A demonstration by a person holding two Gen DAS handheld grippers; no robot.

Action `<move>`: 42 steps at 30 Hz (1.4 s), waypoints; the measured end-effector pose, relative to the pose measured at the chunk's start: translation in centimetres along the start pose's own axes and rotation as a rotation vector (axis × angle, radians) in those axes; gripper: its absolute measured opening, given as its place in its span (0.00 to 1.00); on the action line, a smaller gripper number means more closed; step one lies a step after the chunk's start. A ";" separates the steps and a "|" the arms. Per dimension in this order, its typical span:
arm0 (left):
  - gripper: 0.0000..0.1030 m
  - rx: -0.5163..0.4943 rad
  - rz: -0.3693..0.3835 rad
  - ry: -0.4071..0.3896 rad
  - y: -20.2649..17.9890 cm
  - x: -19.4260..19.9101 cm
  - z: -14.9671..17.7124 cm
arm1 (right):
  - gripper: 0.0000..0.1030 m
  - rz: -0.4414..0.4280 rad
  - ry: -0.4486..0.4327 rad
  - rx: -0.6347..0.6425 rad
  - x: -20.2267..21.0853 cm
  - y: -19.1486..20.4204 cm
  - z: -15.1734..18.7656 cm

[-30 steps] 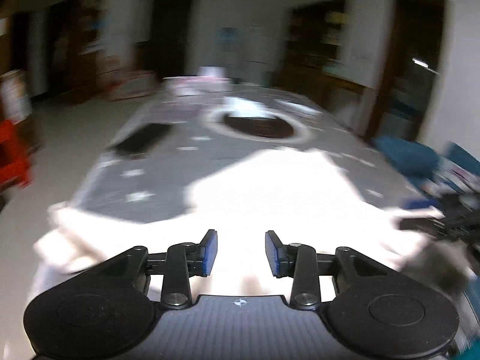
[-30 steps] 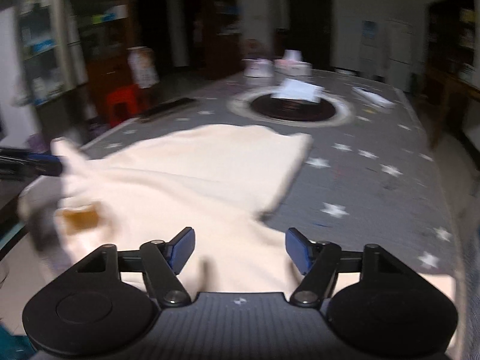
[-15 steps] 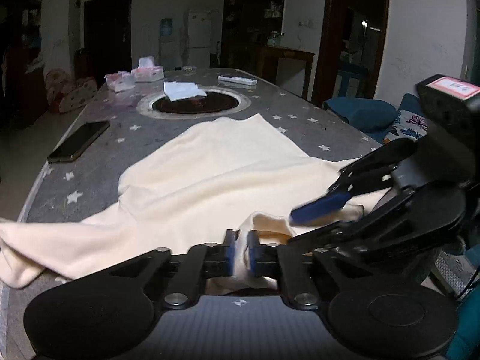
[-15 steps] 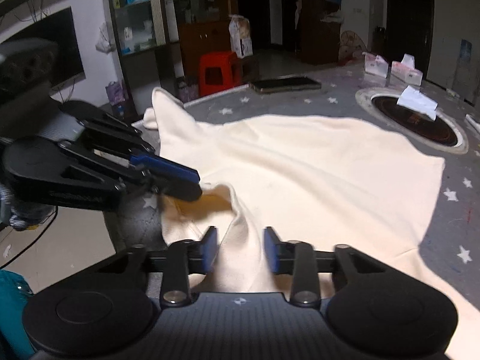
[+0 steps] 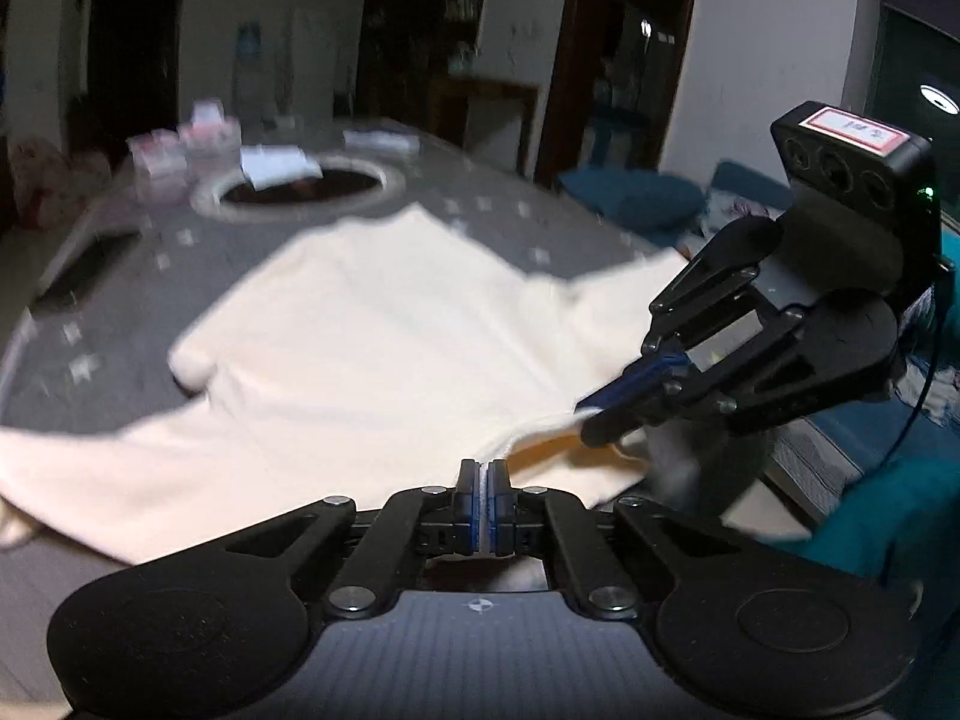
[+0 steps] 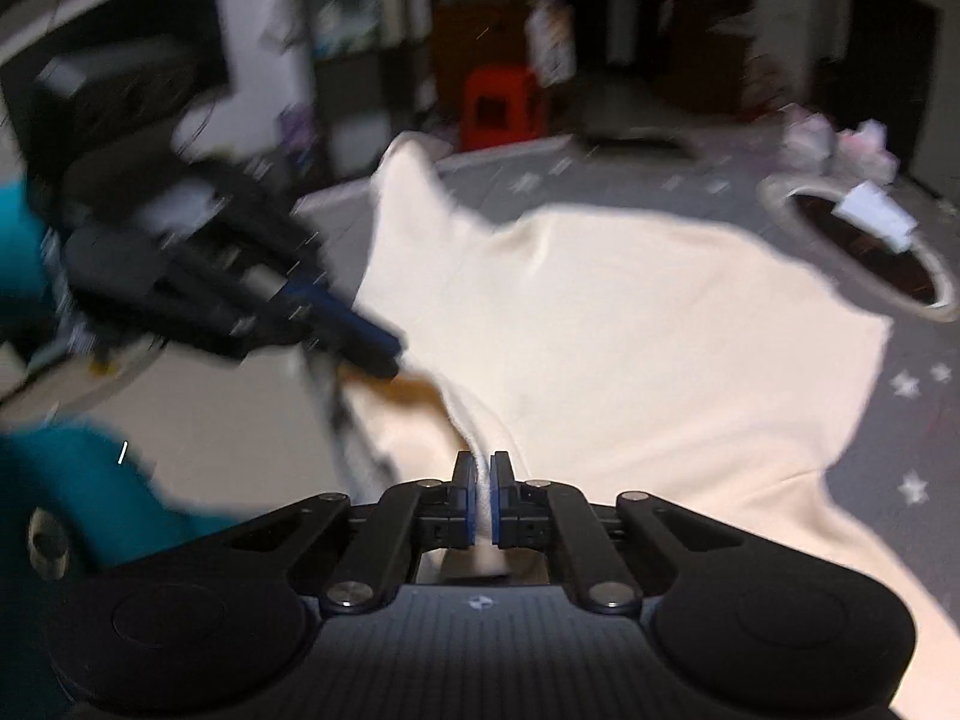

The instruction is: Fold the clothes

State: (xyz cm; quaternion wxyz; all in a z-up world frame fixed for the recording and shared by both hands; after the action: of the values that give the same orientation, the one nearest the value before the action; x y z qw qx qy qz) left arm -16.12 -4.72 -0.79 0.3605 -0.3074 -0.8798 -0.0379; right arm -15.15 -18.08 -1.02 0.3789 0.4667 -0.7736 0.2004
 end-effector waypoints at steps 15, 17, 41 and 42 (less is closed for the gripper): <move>0.08 0.185 -0.084 -0.144 5.4 -0.7 -5.5 | 0.17 0.049 -0.144 -0.183 3.6 -4.9 -1.4; 0.08 0.198 -0.056 -0.124 5.2 -2.4 -5.2 | 0.18 0.094 -0.148 -0.221 3.2 -6.2 -1.2; 0.45 0.191 -0.359 -0.038 13.6 -9.2 -10.2 | 0.43 0.127 -0.138 -0.307 -2.6 -9.9 -2.1; 0.47 0.192 -0.361 -0.035 14.0 -9.5 -10.2 | 0.43 0.124 -0.139 -0.313 -2.8 -10.0 -2.1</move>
State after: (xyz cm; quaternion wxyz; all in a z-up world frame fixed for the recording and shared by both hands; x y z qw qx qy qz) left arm 3.33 -1.26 -1.70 0.3604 -0.1096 -0.9263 -0.0124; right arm -4.84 -19.97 -2.28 0.3795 0.3662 -0.8470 0.0675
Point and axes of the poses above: each gripper's, at about its wrist camera, not at the fingertips, and x roughly against the way its jaws point, y to its left, z to its underside, the point moved 7 cm from there along -x, roughly the way its jaws point, and after that the axes turned 1 degree about y, right-handed, at the moved point
